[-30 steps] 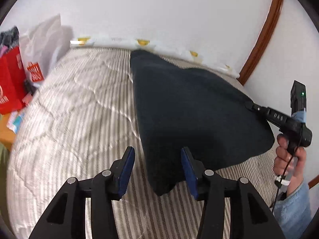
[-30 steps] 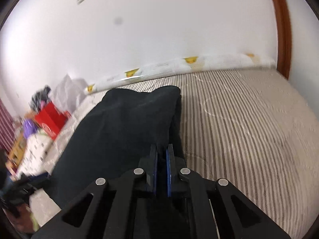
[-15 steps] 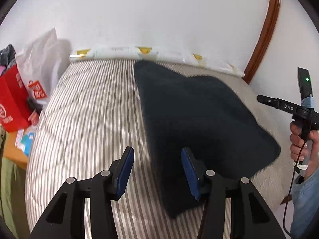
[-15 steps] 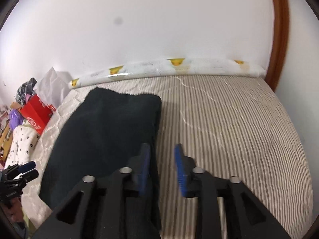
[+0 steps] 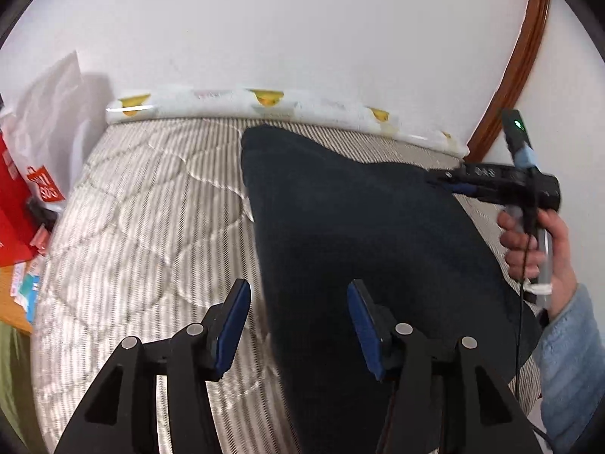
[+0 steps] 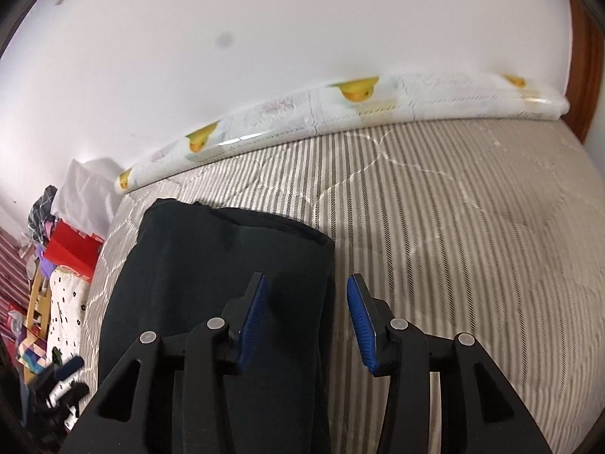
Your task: Fold small clothes
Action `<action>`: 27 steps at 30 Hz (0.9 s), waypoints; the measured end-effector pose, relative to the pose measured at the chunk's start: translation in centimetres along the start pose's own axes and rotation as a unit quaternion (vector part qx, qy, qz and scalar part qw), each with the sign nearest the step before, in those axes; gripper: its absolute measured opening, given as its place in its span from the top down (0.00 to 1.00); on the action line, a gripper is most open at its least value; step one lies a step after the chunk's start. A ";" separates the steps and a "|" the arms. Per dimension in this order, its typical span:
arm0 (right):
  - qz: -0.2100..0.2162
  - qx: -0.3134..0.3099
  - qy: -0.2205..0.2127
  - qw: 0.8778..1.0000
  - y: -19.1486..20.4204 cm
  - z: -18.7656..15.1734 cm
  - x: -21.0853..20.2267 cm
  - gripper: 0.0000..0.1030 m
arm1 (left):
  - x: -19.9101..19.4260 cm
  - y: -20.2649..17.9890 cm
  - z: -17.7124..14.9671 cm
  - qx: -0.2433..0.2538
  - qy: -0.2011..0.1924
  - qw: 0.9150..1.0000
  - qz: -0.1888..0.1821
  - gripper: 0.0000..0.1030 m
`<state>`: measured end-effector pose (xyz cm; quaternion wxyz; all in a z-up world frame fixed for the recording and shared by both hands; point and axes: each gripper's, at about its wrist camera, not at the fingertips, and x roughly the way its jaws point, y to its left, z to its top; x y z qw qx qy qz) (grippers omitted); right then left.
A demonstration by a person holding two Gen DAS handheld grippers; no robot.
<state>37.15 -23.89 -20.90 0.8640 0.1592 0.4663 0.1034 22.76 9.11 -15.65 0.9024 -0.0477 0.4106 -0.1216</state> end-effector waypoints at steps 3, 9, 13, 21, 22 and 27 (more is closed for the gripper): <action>0.012 0.006 0.016 1.000 -0.2 0.8 1.9 0.61 | 0.9 -0.1 -0.4 -0.004 0.005 1.000 -0.002 0.51; 0.056 -0.035 -0.080 0.995 0.1 1.9 -0.8 0.92 | 1.0 -0.4 -0.5 -0.005 0.007 1.000 -0.003 0.51; 0.048 -0.012 -0.045 0.998 -0.9 2.4 1.3 0.92 | 0.9 -0.8 -0.7 -0.002 0.012 1.000 0.001 0.51; 0.022 -0.011 -0.040 0.999 -1.8 -0.6 -3.7 0.78 | -0.7 -1.1 -2.2 0.010 0.014 1.000 0.003 0.51; 0.021 -0.018 -0.042 0.999 -1.7 -1.6 -4.8 0.76 | -1.0 -1.1 -2.5 0.010 0.012 1.000 0.003 0.50; 0.024 -0.042 -0.033 0.998 -1.7 -8.3 -8.7 0.66 | -2.1 -0.8 -4.0 -0.008 0.007 1.000 -0.004 0.50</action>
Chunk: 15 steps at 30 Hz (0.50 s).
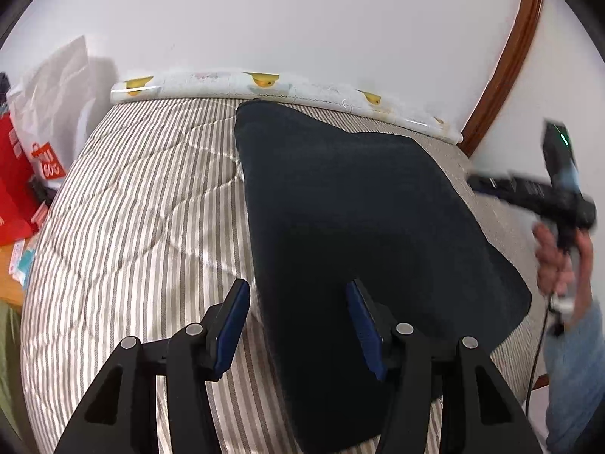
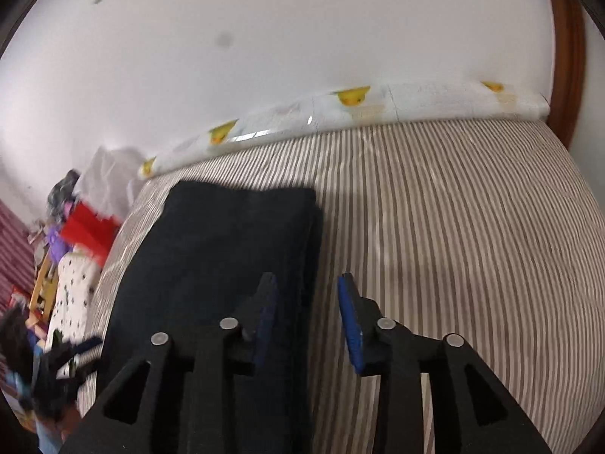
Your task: Fold small clothes
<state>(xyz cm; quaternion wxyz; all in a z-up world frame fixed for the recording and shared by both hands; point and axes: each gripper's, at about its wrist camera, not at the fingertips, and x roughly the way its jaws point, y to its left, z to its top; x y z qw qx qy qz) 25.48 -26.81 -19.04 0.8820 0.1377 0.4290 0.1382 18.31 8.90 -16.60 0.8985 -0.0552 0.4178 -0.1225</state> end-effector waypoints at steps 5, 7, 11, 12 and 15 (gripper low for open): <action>0.021 0.003 0.010 1.000 0.9 -4.8 -1.6 0.67 | -0.6 -0.5 -0.9 0.005 -0.006 1.000 0.011 0.50; 0.017 0.020 0.012 1.000 0.8 -5.7 -1.2 0.67 | -0.9 -0.9 -1.1 0.006 -0.008 1.000 0.016 0.50; 0.041 0.033 0.004 0.999 0.8 -6.4 -1.4 0.97 | -0.9 -1.4 -1.2 0.012 -0.006 1.000 0.015 0.50; 0.043 0.029 -0.019 0.998 0.9 -6.4 -2.1 0.97 | -0.8 -1.5 -1.2 0.015 -0.005 1.000 0.020 0.50; 0.048 0.041 -0.060 0.996 0.3 -6.2 -3.8 0.97 | -0.8 -1.6 -1.2 0.010 -0.002 1.000 0.025 0.50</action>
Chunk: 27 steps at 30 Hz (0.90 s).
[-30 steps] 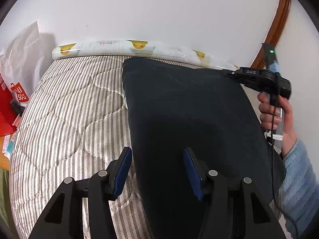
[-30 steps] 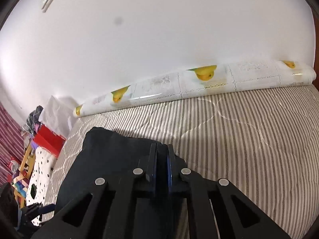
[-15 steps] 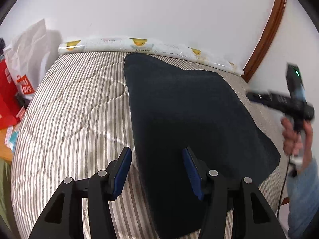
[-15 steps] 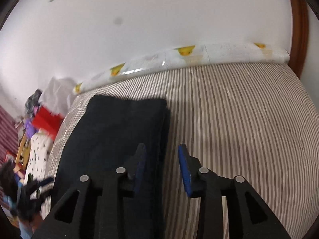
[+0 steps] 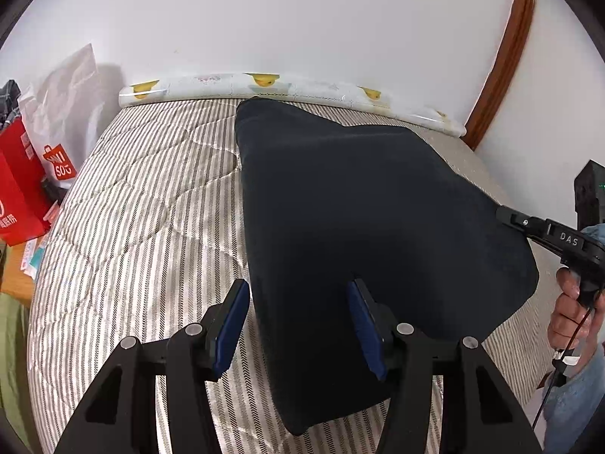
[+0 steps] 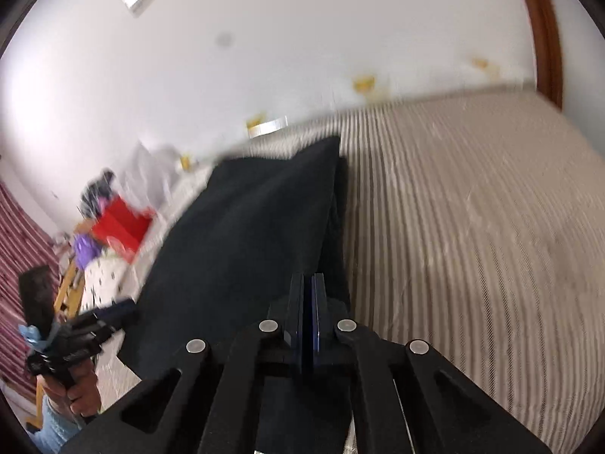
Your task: Fold small clothes
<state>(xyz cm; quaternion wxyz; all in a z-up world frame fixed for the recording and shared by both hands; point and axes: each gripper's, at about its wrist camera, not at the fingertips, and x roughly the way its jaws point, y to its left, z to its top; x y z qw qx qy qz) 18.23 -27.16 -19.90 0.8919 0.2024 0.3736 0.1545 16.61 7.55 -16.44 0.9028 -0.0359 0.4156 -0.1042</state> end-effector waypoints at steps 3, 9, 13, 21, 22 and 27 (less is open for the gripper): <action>-0.021 0.001 0.011 1.000 0.0 -0.4 0.5 0.97 | 0.0 -0.1 0.0 0.000 0.000 1.000 0.003 0.50; -0.109 -0.017 -0.020 0.994 1.9 -1.1 -1.2 0.92 | -0.2 0.1 -0.4 -0.006 0.003 1.000 0.007 0.50; -0.128 -0.070 -0.052 0.988 5.0 -2.7 -2.6 0.91 | -0.3 0.0 -0.9 -0.007 0.004 1.000 0.011 0.48; -0.160 -0.088 -0.002 0.983 5.5 -8.1 -0.8 0.83 | -1.6 -0.6 -2.6 -0.004 0.004 1.000 0.025 0.47; -0.158 -0.083 -0.005 0.984 5.1 -8.4 -1.1 0.83 | -1.8 -0.6 -2.9 -0.007 0.005 1.000 0.026 0.47; -0.154 -0.061 -0.013 0.986 4.8 -9.0 -2.4 0.83 | -2.3 -0.2 -3.8 -0.025 0.001 0.999 0.025 0.47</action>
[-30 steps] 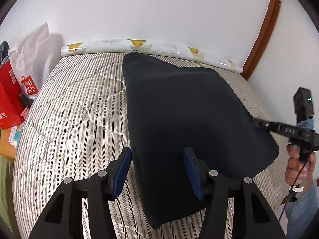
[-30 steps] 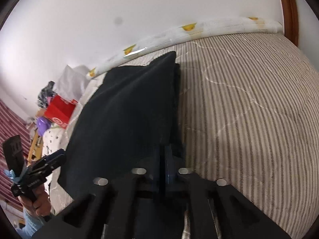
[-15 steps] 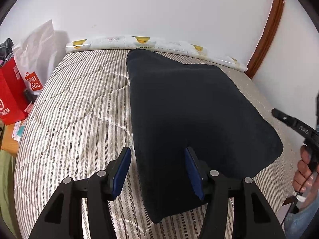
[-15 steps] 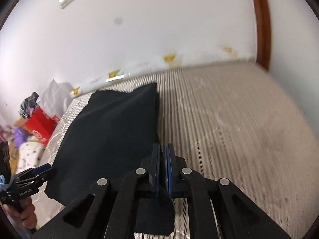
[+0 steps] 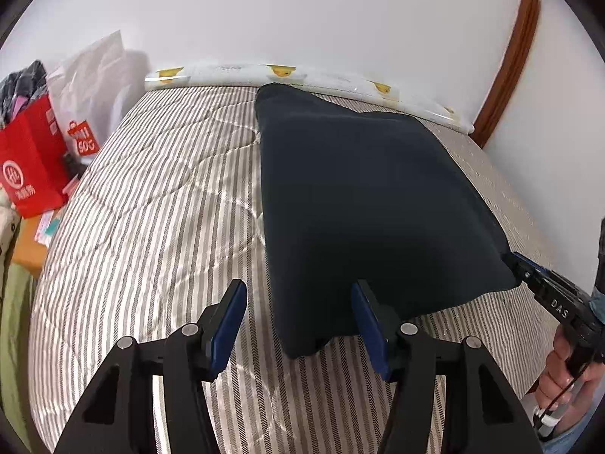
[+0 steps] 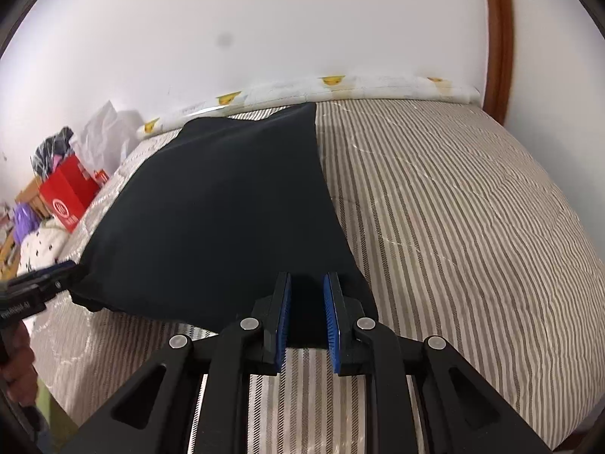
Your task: Fold small clothes
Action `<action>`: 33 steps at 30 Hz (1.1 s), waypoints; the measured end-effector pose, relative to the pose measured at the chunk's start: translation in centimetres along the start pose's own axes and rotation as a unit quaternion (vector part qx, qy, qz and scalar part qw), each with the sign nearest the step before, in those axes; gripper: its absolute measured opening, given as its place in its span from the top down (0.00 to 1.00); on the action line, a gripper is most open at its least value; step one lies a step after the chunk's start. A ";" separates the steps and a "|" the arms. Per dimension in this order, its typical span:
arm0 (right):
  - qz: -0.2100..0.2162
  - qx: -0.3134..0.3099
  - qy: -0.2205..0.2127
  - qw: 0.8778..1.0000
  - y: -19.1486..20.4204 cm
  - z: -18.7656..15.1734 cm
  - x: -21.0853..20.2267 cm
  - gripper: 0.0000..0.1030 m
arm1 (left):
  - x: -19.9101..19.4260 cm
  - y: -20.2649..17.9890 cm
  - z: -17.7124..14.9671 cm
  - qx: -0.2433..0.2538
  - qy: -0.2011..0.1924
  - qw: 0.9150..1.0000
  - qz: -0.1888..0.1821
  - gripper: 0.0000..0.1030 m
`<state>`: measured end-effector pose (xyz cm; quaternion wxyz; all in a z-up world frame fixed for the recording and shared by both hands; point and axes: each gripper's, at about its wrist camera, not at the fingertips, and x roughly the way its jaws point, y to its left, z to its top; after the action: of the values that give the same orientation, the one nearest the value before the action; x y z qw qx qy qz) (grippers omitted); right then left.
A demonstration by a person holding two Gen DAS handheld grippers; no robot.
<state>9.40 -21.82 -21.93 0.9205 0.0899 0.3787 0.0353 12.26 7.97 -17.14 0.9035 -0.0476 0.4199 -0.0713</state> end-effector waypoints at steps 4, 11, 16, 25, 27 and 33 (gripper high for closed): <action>-0.020 -0.008 0.001 1.000 0.8 -0.1 -0.3 0.83 | -0.2 0.2 -0.1 -0.009 0.000 1.000 -0.002 0.47; -0.049 -0.006 0.004 0.999 1.4 0.1 -0.6 0.74 | -0.5 0.2 -0.2 -0.009 -0.005 1.000 -0.002 0.47; -0.050 0.014 0.005 0.999 1.2 0.2 -1.4 0.73 | -1.2 0.1 -0.5 -0.008 -0.008 1.000 -0.004 0.47; -0.064 0.019 -0.021 0.998 1.9 0.1 -6.3 0.47 | -5.9 -1.2 -0.8 0.013 -0.047 0.999 -0.002 0.43; -0.066 0.015 -0.022 0.997 2.2 0.0 -7.9 0.44 | -7.8 -1.7 -1.0 0.020 -0.064 0.998 -0.003 0.38; -0.077 0.009 -0.051 0.996 3.0 -0.4 -12.7 0.30 | -13.1 -3.4 -1.9 0.033 -0.107 0.994 0.020 0.27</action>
<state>0.07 -20.56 -12.88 0.9378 0.0704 0.3371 -0.0436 2.15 6.76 -8.06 0.9455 -0.0163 0.3192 -0.0618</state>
